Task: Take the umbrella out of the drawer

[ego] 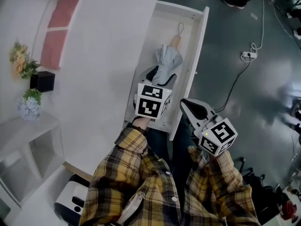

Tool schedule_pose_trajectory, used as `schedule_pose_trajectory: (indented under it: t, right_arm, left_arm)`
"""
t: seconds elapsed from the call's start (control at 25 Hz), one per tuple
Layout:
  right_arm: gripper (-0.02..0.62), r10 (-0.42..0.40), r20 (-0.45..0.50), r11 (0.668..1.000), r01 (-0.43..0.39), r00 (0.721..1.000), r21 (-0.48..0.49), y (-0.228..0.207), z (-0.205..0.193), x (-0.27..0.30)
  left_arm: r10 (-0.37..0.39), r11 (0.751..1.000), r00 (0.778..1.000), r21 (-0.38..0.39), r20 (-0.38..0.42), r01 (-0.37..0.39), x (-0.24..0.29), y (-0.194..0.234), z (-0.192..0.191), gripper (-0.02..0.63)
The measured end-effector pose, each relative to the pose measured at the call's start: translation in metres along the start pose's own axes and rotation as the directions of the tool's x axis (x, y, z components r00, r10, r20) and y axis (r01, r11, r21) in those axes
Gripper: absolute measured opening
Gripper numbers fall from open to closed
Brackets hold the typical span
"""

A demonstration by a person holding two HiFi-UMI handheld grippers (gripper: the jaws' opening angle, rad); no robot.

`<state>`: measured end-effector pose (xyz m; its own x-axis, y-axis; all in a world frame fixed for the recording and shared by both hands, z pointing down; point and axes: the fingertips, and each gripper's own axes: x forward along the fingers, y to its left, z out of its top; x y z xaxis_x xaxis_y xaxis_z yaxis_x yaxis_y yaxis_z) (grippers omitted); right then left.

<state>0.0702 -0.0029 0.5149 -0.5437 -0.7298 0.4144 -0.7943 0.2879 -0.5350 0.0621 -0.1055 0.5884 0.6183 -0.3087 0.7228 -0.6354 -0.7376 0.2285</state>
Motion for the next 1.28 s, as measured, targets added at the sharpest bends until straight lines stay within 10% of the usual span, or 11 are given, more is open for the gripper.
schedule_pose_trajectory:
  t: [1.28]
  right_arm:
    - [0.017,-0.007,-0.006,0.997,0.008,1.000,0.077,-0.022,-0.006,0.006]
  left_arm:
    - [0.079,0.996,0.924,0.058,-0.373,-0.062,0.082,0.035,-0.058,0.377]
